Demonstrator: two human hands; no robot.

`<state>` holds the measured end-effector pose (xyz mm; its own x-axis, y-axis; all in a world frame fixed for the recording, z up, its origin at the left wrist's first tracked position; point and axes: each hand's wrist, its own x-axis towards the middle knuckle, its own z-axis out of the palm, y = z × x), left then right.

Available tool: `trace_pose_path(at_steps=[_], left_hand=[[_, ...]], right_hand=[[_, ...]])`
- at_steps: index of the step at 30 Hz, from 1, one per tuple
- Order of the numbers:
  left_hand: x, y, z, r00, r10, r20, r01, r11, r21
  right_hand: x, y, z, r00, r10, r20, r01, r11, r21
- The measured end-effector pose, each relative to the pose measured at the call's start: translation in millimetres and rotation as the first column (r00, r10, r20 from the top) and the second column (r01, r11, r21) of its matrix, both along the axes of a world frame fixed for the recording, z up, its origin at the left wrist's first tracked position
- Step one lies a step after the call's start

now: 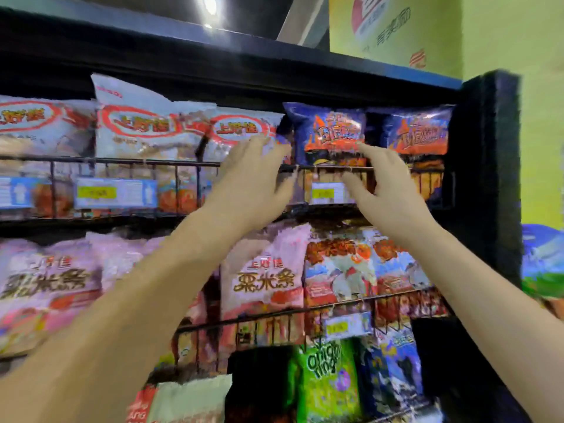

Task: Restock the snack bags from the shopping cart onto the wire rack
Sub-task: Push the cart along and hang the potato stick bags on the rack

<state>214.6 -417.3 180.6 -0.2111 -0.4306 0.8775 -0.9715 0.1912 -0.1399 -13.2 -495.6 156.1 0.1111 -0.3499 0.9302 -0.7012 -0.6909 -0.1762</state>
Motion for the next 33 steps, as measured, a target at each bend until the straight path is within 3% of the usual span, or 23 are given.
trace_pose_path(at_steps=[8, 13, 18, 26, 33], left_hand=[[-118.0, -64.8, -9.6, 0.997, 0.07, 0.009, -0.07, 0.997, 0.013], [-144.4, -96.0, 11.5, 0.978, 0.206, -0.01, -0.206, 0.978, 0.032], [-148.9, -108.9, 18.7, 0.962, 0.271, -0.022, -0.264, 0.951, 0.161], [-149.8, -101.4, 3.9, 0.967, 0.255, 0.005, -0.254, 0.961, 0.107], [-153.6, -101.2, -88.7, 0.993, 0.118, 0.029, -0.12, 0.988, 0.1]], right_hand=[[-110.5, -79.4, -1.3, 0.999, 0.037, -0.039, -0.04, 0.997, -0.06], [-144.7, -110.0, 23.2, 0.996, -0.066, -0.052, 0.061, 0.995, -0.084], [-152.5, -128.7, 28.4, 0.988, -0.092, -0.123, 0.094, 0.996, 0.008], [-152.7, -130.2, 15.1, 0.992, -0.074, -0.102, 0.069, 0.996, -0.048], [-135.5, -114.1, -71.0, 0.988, 0.15, -0.042, -0.146, 0.986, 0.085]])
